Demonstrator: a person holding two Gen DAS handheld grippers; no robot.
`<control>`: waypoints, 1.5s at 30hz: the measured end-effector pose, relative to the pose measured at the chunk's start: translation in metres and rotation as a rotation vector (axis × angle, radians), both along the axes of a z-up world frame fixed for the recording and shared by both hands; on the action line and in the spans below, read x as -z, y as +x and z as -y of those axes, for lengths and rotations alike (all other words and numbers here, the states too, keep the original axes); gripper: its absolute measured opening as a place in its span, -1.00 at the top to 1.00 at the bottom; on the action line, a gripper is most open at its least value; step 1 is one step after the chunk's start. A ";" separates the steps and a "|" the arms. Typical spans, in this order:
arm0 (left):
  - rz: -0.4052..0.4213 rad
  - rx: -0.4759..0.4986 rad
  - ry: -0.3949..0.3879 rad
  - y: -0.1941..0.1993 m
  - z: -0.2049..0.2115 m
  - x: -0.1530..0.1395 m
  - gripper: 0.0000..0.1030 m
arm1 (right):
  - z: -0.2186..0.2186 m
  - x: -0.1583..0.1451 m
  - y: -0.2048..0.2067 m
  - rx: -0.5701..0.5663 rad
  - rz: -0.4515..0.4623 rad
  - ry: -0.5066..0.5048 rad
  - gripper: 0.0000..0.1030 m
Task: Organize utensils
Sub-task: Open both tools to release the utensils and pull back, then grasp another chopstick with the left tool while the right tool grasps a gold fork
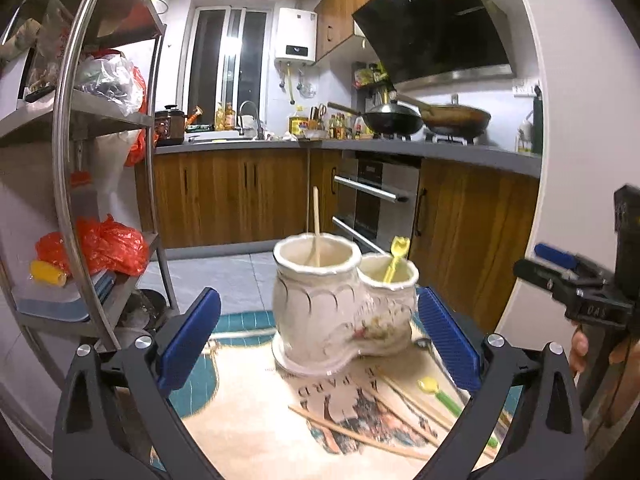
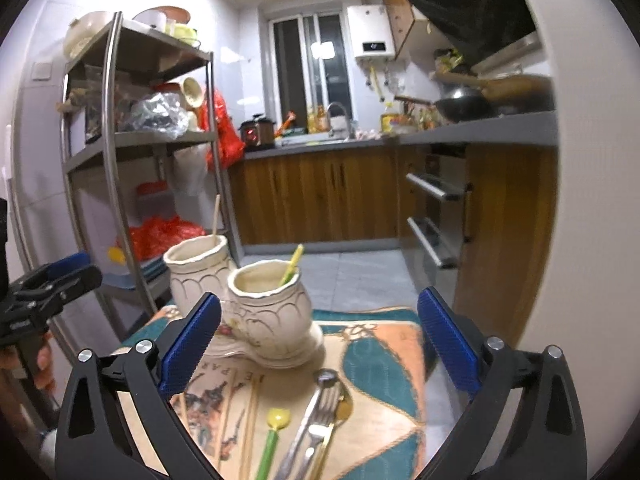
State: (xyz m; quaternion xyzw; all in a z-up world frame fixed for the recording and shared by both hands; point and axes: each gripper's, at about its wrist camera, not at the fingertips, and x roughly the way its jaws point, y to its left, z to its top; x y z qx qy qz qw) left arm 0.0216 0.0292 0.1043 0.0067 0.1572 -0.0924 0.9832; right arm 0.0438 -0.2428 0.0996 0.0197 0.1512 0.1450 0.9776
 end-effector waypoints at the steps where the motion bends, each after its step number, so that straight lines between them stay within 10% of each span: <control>1: -0.017 -0.006 0.005 -0.001 0.003 0.005 -0.89 | 0.002 0.002 -0.002 0.017 -0.002 -0.013 -0.90; 22: -0.416 -0.147 0.018 0.021 0.041 0.106 -0.85 | 0.028 0.049 -0.009 0.036 -0.209 -0.061 -0.90; 29: -0.500 -0.106 0.037 0.028 0.049 0.121 -0.15 | 0.020 0.065 -0.002 0.017 -0.299 -0.101 -0.81; 35: -0.520 -0.060 0.055 0.030 0.047 0.124 0.42 | 0.016 0.081 0.011 -0.008 -0.404 -0.074 -0.23; 45: -0.545 0.069 0.100 0.036 0.040 0.120 0.76 | 0.001 0.098 0.054 -0.033 -0.516 -0.008 0.32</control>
